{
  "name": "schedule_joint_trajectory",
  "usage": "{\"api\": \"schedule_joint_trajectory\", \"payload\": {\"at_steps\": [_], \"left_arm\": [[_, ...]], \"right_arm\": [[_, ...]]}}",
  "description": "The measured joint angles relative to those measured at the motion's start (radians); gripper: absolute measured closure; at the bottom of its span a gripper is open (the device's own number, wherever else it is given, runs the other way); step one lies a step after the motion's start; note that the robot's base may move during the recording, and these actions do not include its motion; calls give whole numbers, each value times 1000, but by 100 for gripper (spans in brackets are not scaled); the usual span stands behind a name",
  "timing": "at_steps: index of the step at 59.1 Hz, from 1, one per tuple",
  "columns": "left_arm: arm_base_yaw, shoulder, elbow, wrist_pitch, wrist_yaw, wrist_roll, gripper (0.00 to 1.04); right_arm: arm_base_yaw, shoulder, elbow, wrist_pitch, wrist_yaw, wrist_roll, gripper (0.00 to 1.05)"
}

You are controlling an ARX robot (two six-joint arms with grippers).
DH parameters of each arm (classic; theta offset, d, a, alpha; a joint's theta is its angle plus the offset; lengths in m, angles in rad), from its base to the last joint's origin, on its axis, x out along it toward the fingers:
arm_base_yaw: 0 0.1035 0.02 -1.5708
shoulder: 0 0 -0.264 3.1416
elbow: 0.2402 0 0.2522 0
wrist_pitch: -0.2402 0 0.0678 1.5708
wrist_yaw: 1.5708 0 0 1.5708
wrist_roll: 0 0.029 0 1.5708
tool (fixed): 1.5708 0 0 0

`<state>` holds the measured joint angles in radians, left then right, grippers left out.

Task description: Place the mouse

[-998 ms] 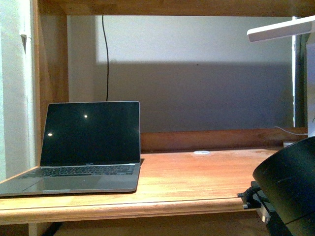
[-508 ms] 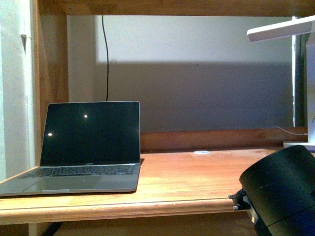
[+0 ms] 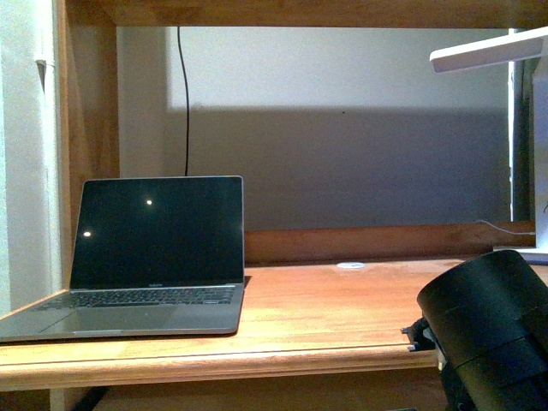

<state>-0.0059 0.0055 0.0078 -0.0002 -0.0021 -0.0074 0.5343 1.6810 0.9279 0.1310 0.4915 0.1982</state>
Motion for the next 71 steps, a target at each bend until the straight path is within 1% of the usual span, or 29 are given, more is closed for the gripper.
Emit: {"api": "schedule_joint_trajectory", "payload": {"at_steps": [3, 9, 18, 23, 29, 38, 45, 53, 61, 71], "left_arm": [[0, 0, 0, 0, 0, 0, 8], [0, 0, 0, 0, 0, 0, 8], [0, 0, 0, 0, 0, 0, 8], [0, 0, 0, 0, 0, 0, 8], [0, 0, 0, 0, 0, 0, 8], [0, 0, 0, 0, 0, 0, 8], [0, 0, 0, 0, 0, 0, 8], [0, 0, 0, 0, 0, 0, 8], [0, 0, 0, 0, 0, 0, 8], [0, 0, 0, 0, 0, 0, 8]], "right_arm": [[-5, 0, 0, 0, -6, 0, 42], [-13, -9, 0, -10, -16, 1, 46], [-34, -63, -1, -54, -52, 9, 47], [-45, -111, -1, -85, -55, 5, 47], [-69, -219, 28, -158, -65, -24, 47], [-78, -269, 146, -228, -73, -37, 47], [-52, -230, 281, -235, -68, -38, 47], [-5, -121, 422, -261, -52, -52, 47], [43, 30, 557, -277, -5, -91, 47], [64, 175, 695, -301, 44, -119, 47]]}}
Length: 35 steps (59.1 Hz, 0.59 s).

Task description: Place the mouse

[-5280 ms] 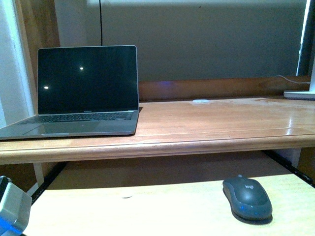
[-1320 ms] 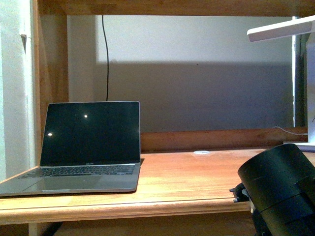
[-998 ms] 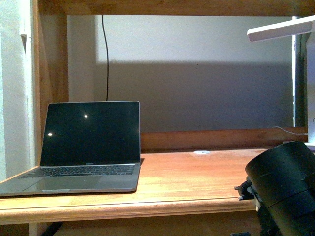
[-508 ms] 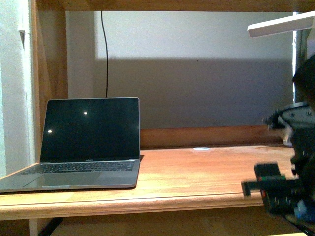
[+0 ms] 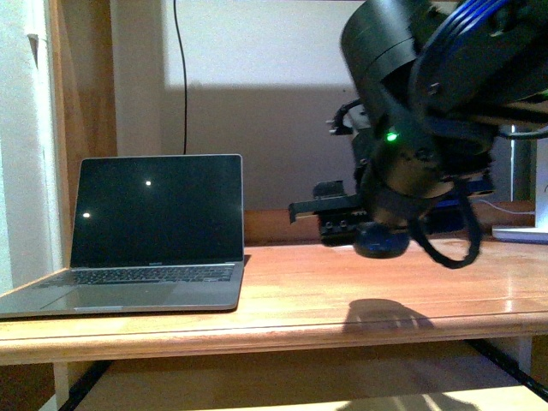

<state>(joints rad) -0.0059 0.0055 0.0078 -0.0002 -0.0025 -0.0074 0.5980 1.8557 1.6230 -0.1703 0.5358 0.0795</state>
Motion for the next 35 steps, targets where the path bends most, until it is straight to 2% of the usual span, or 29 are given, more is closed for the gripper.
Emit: {"api": "schedule_joint_trajectory", "payload": {"at_steps": [35], "left_arm": [[0, 0, 0, 0, 0, 0, 8]], "right_arm": [[34, 286, 274, -83, 60, 20, 47]]}}
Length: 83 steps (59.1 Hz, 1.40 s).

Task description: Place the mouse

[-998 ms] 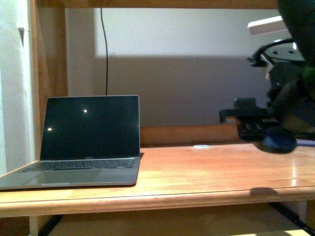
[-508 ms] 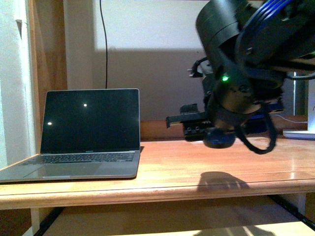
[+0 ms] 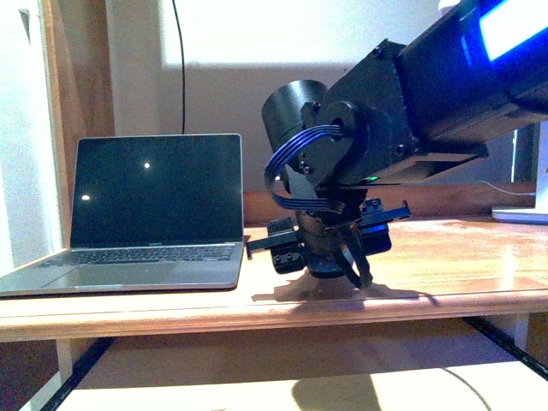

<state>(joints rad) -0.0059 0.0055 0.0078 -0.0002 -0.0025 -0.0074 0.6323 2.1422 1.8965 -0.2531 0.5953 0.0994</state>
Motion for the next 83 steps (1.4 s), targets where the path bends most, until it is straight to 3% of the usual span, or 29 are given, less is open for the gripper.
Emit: {"api": "schedule_joint_trajectory", "payload": {"at_steps": [3, 12, 27, 37, 45, 55, 65, 74, 83], "left_arm": [[0, 0, 0, 0, 0, 0, 8], [0, 0, 0, 0, 0, 0, 8], [0, 0, 0, 0, 0, 0, 8], [0, 0, 0, 0, 0, 0, 8], [0, 0, 0, 0, 0, 0, 8], [0, 0, 0, 0, 0, 0, 8], [0, 0, 0, 0, 0, 0, 8], [0, 0, 0, 0, 0, 0, 8], [0, 0, 0, 0, 0, 0, 8]], "right_arm": [[0, 5, 6, 0, 4, 5, 41], [-16, -20, -30, 77, -44, 43, 6], [-121, -314, -393, 365, -258, 71, 7], [-307, -710, -888, 611, -605, 69, 7], [-503, -930, -1232, 671, -933, 34, 7], [-742, -1109, -1484, 612, -1325, -108, 7], [-873, -1191, -1565, 442, -1592, -286, 7], [-912, -1186, -1580, 287, -1649, -460, 7], [-856, -1173, -1609, 313, -1593, -529, 7]]}}
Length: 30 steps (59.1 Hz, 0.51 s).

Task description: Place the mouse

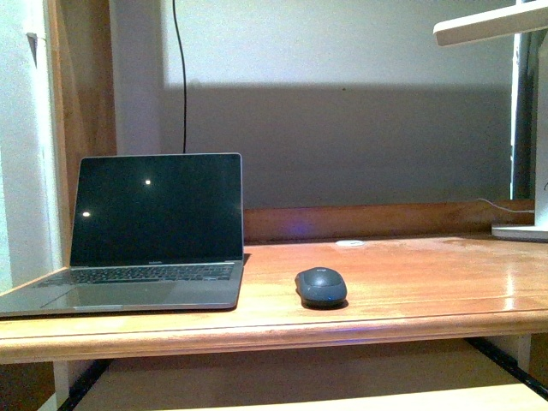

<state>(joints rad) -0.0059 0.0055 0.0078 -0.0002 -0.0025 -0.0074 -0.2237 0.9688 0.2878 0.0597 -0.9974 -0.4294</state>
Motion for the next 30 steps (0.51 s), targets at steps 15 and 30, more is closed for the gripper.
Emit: {"api": "schedule_joint_trajectory", "payload": {"at_steps": [15, 30], "left_arm": [[0, 0, 0, 0, 0, 0, 8], [0, 0, 0, 0, 0, 0, 8]], "right_arm": [[216, 87, -26, 241, 179, 64, 7], [407, 264, 32, 448, 378, 149, 7]]}}
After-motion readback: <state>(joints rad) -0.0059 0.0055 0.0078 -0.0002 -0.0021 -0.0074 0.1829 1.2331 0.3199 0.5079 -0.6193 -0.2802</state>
